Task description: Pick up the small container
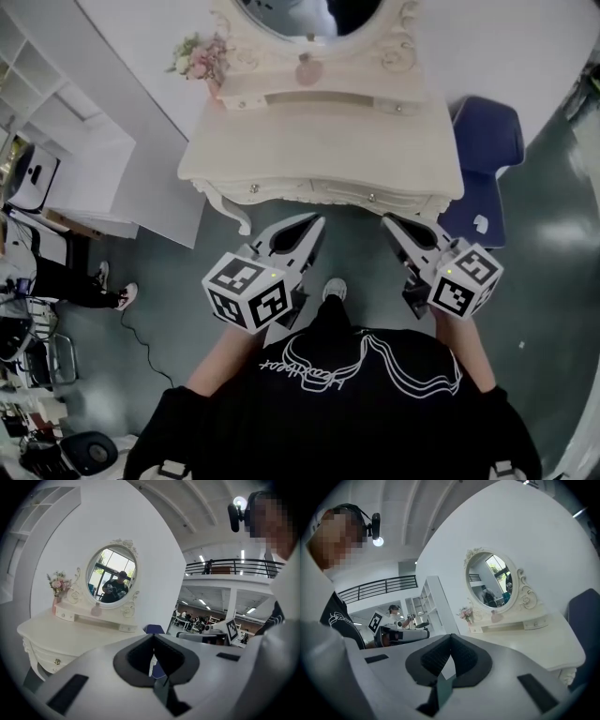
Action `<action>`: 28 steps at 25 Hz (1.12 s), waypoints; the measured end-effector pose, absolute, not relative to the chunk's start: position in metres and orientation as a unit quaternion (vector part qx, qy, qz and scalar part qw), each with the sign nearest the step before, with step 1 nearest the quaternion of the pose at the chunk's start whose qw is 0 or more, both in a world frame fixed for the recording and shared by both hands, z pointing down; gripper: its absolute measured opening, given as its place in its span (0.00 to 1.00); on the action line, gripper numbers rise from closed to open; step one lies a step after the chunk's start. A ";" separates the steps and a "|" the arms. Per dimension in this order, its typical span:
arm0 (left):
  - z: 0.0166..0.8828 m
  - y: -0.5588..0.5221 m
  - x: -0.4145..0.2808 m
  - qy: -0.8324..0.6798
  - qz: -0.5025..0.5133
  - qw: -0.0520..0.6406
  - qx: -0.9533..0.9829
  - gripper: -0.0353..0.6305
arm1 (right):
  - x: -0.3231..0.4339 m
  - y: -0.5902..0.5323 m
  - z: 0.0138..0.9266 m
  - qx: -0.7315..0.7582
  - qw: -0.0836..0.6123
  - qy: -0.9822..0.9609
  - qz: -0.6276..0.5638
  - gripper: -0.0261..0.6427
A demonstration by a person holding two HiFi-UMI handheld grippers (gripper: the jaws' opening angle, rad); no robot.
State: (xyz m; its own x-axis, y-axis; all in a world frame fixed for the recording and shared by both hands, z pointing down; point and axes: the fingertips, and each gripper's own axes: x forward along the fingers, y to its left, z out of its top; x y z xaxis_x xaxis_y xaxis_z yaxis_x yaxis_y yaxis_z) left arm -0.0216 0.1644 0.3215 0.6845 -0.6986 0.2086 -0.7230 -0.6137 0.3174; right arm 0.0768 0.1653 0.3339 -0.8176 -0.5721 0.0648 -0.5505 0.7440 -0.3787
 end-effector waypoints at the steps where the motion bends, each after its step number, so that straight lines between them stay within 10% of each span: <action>1: 0.322 0.148 -0.024 -0.396 0.033 0.192 0.897 0.06 | 0.075 0.149 0.335 -0.302 0.029 0.932 -0.196 0.05; 28: 0.324 -0.108 -0.077 -0.395 0.036 0.167 0.903 0.06 | 0.022 -0.104 0.336 -0.317 0.035 0.926 -0.204 0.05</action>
State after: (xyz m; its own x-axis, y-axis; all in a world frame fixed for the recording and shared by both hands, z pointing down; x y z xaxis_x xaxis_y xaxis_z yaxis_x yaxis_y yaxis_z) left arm -0.0772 -0.1078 0.3238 0.6860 -0.7003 0.1974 -0.7245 -0.6327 0.2734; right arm 0.0219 -0.1040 0.3365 -0.7971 -0.6003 0.0647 -0.5720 0.7166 -0.3991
